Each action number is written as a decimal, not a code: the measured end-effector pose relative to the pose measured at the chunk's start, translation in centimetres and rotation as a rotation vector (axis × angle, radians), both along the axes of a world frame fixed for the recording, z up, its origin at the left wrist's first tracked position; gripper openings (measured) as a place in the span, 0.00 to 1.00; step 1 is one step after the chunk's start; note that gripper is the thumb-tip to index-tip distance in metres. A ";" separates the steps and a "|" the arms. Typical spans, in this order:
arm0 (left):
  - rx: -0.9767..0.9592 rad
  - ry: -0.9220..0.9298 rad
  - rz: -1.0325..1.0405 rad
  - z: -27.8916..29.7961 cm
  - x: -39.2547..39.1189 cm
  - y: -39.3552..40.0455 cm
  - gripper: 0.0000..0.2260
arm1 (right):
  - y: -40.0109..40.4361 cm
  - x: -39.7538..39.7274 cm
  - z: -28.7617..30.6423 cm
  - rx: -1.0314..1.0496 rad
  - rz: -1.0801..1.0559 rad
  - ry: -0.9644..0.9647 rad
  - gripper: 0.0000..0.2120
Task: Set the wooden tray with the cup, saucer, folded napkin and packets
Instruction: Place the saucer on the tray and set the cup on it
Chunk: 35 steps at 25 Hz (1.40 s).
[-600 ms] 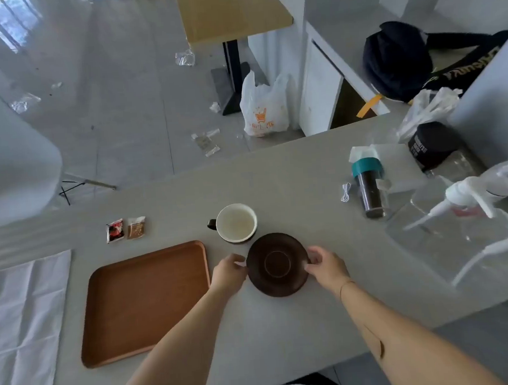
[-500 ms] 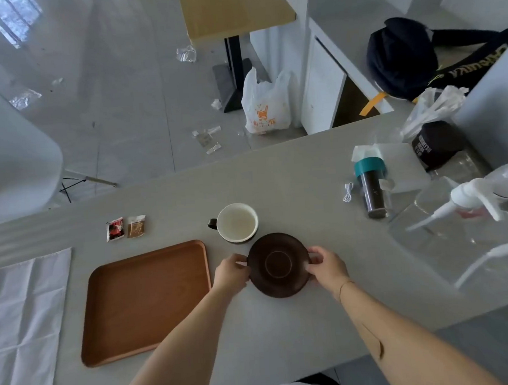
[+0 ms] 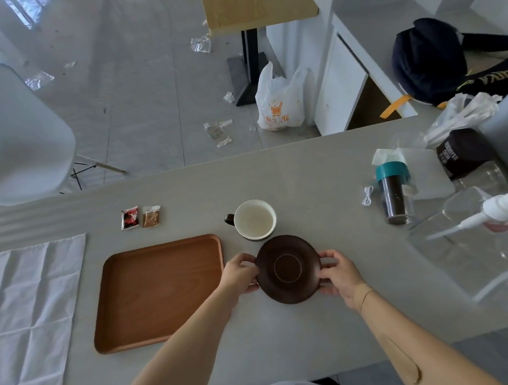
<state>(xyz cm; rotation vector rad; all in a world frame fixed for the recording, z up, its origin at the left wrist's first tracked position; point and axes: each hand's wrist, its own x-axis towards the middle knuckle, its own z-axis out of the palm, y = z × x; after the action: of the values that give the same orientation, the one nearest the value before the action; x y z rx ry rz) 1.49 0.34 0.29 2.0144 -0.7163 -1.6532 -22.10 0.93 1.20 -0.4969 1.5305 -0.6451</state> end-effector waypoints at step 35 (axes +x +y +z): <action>-0.106 -0.150 0.165 -2.3 19.5 6.1 0.07 | 1.6 21.1 -0.9 -0.053 0.123 0.148 0.16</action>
<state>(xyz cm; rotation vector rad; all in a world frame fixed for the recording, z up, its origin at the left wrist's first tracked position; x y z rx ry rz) 21.00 6.46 -2.02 2.0771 -0.6543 -1.3556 -1.03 2.56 0.26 -0.6863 1.6106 -0.5654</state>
